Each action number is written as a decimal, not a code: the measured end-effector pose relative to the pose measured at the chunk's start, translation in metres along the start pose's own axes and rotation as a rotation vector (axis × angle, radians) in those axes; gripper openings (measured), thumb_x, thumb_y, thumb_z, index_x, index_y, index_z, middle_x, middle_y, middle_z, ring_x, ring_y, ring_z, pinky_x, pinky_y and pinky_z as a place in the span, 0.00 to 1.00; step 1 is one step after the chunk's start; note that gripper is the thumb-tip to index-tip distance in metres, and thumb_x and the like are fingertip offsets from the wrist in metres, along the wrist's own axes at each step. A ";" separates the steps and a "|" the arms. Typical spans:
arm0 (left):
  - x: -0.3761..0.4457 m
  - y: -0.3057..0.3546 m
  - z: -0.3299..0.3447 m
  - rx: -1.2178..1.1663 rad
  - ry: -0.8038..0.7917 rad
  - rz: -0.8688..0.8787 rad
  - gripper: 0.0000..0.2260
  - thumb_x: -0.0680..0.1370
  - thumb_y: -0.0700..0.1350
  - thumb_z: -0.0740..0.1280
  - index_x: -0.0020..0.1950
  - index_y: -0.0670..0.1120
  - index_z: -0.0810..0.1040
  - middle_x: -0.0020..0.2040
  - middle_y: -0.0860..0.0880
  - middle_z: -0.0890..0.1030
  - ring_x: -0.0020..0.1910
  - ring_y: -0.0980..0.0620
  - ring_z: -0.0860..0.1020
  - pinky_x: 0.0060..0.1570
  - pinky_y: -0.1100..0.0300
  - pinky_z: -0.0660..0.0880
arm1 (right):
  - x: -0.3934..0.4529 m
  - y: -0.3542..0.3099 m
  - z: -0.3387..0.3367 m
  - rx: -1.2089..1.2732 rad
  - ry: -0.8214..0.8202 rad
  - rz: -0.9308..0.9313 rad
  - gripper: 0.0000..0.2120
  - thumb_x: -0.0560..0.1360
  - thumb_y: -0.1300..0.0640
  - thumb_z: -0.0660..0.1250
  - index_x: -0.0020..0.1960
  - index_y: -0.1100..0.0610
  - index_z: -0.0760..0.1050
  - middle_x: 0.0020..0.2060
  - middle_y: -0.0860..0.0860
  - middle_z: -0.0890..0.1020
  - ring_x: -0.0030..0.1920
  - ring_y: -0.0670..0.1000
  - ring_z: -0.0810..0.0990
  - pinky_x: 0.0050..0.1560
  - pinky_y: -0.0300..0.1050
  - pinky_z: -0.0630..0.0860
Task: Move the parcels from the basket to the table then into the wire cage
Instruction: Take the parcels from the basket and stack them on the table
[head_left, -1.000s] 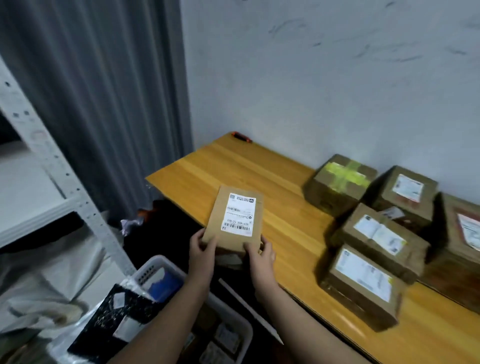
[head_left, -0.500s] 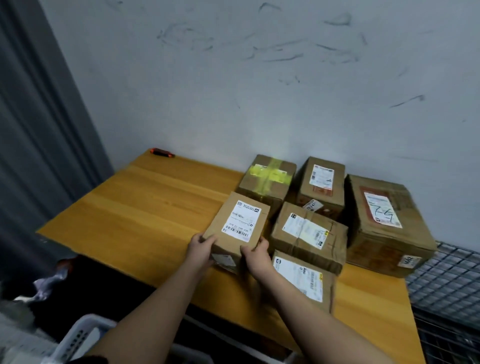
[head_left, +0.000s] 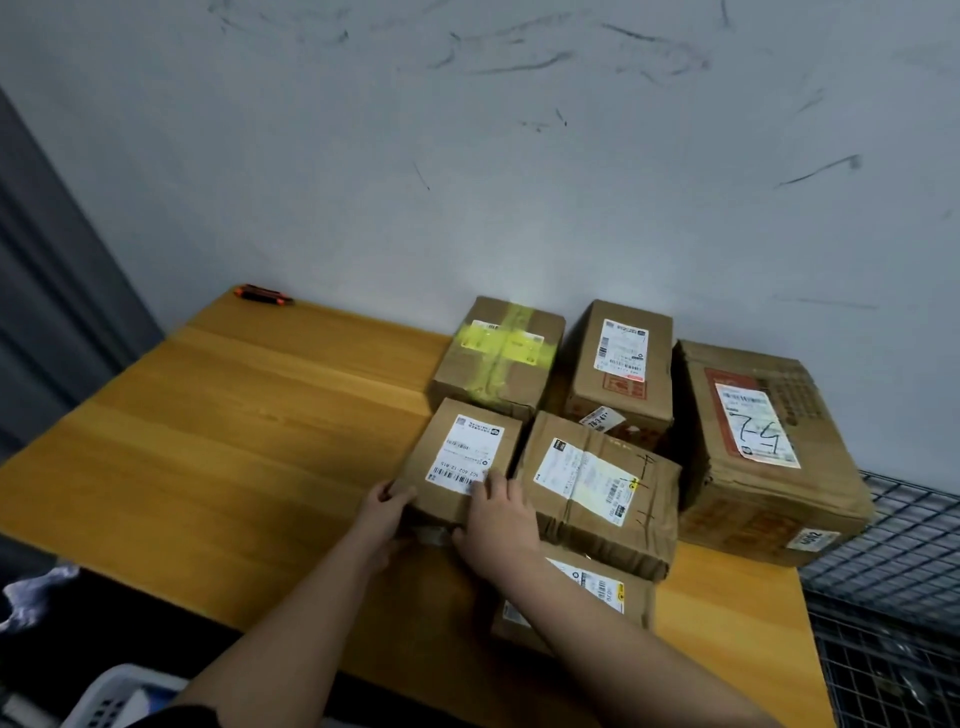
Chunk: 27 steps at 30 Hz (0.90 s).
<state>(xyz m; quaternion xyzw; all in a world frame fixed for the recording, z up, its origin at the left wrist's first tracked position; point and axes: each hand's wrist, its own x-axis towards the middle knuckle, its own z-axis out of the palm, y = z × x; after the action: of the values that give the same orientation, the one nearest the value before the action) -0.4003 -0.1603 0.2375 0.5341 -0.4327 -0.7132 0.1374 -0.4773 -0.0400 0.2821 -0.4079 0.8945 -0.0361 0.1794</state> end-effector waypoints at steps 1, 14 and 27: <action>0.002 0.000 0.002 0.004 0.003 -0.006 0.22 0.80 0.38 0.63 0.73 0.43 0.63 0.68 0.41 0.71 0.55 0.45 0.72 0.37 0.57 0.71 | 0.001 0.001 0.001 -0.086 0.016 -0.039 0.31 0.78 0.45 0.61 0.75 0.58 0.58 0.74 0.57 0.59 0.74 0.59 0.57 0.71 0.54 0.60; 0.013 -0.004 0.016 0.379 0.110 -0.036 0.36 0.77 0.45 0.67 0.78 0.42 0.50 0.73 0.39 0.64 0.70 0.40 0.66 0.67 0.50 0.67 | 0.013 0.005 0.007 -0.311 -0.009 -0.116 0.26 0.80 0.48 0.57 0.73 0.58 0.59 0.70 0.59 0.66 0.70 0.60 0.63 0.69 0.56 0.58; -0.124 0.019 -0.151 1.120 0.508 0.298 0.09 0.81 0.51 0.56 0.53 0.48 0.72 0.45 0.50 0.76 0.40 0.49 0.74 0.35 0.58 0.68 | -0.038 -0.108 -0.015 -0.237 0.120 -0.414 0.16 0.80 0.50 0.57 0.63 0.58 0.71 0.59 0.57 0.76 0.59 0.60 0.76 0.55 0.51 0.72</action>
<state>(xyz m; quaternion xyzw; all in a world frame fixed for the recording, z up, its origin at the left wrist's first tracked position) -0.2241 -0.1612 0.3235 0.6116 -0.7641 -0.2025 0.0334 -0.3829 -0.0848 0.3300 -0.5977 0.7990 0.0088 0.0656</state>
